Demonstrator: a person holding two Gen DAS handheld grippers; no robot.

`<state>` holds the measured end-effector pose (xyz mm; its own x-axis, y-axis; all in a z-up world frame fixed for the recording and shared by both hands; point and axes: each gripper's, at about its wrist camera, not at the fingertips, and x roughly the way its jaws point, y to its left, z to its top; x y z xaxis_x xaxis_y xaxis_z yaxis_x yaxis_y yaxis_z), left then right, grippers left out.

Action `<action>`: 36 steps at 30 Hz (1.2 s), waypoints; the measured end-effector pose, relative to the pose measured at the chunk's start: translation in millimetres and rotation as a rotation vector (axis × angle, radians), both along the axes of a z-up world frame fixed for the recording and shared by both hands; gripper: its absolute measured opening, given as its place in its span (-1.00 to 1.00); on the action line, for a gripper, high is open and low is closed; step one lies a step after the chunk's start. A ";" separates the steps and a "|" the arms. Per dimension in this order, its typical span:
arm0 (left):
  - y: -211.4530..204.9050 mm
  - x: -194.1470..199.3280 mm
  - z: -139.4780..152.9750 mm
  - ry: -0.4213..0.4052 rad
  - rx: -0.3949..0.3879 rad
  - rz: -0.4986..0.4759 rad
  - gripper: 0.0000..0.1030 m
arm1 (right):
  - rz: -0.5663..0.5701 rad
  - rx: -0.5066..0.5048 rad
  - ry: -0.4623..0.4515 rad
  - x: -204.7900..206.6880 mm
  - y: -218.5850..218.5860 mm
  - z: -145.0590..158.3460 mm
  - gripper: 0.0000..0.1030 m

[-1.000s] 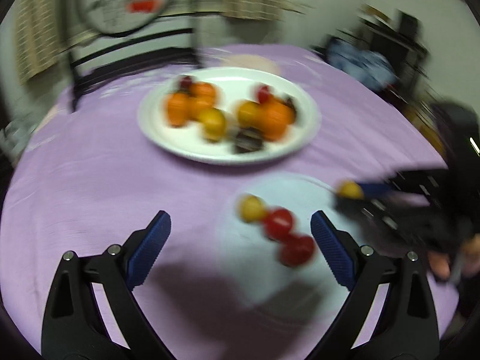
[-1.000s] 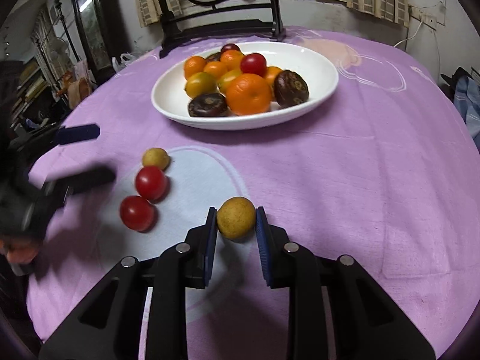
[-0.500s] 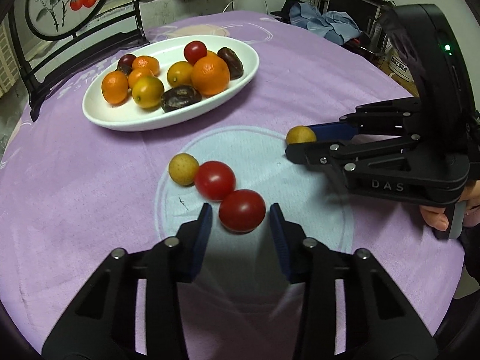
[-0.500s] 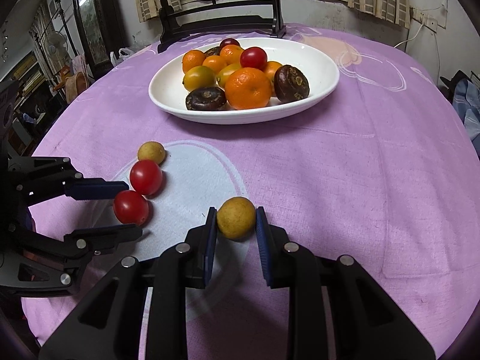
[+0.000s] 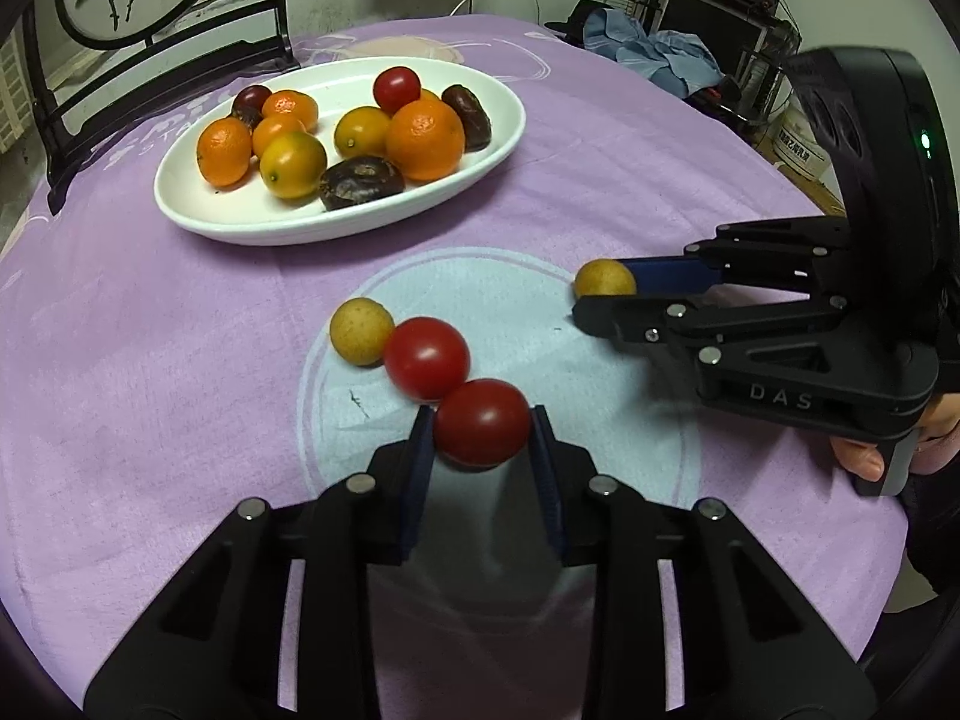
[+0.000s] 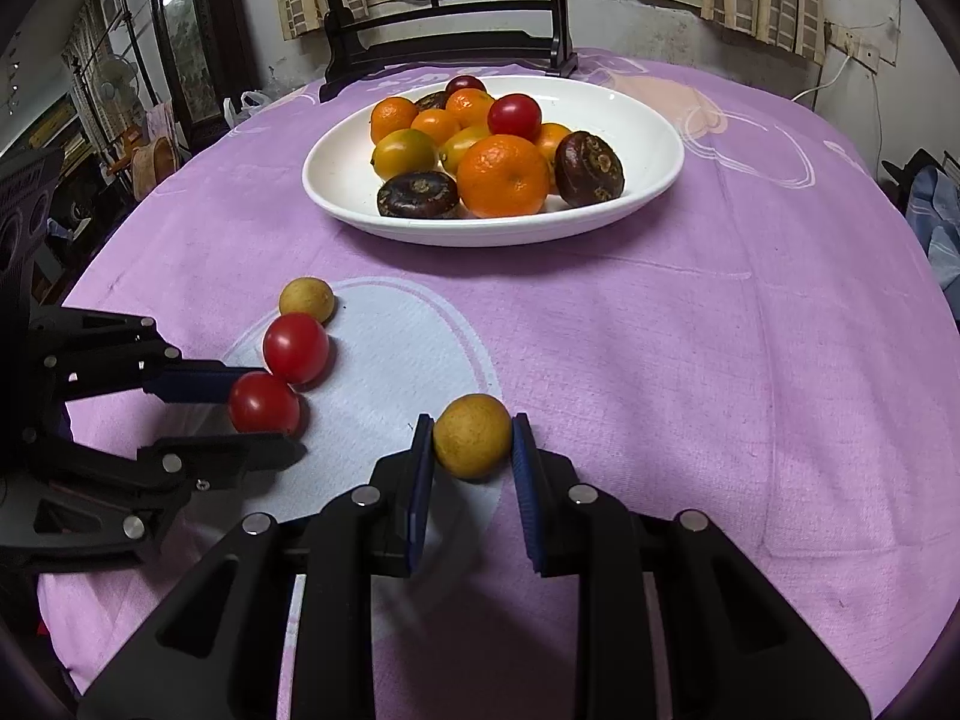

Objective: Organize fruits
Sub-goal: 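Place the red tomato and yellow plum on the white plate, open both tools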

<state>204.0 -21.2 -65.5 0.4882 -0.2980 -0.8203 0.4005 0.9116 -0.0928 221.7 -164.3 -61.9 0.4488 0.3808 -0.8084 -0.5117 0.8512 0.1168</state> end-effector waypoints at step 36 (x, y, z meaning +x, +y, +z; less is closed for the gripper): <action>69.9 120.3 52.0 -0.222 -0.099 0.519 0.62 | -0.098 0.236 -0.343 86.3 35.1 58.5 -0.03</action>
<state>324.3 48.7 -13.6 0.7485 -0.0439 -0.6616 -0.0772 0.9853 -0.1527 308.0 -129.2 -3.4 0.7196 0.4801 -0.5017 -0.4732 0.8678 0.1516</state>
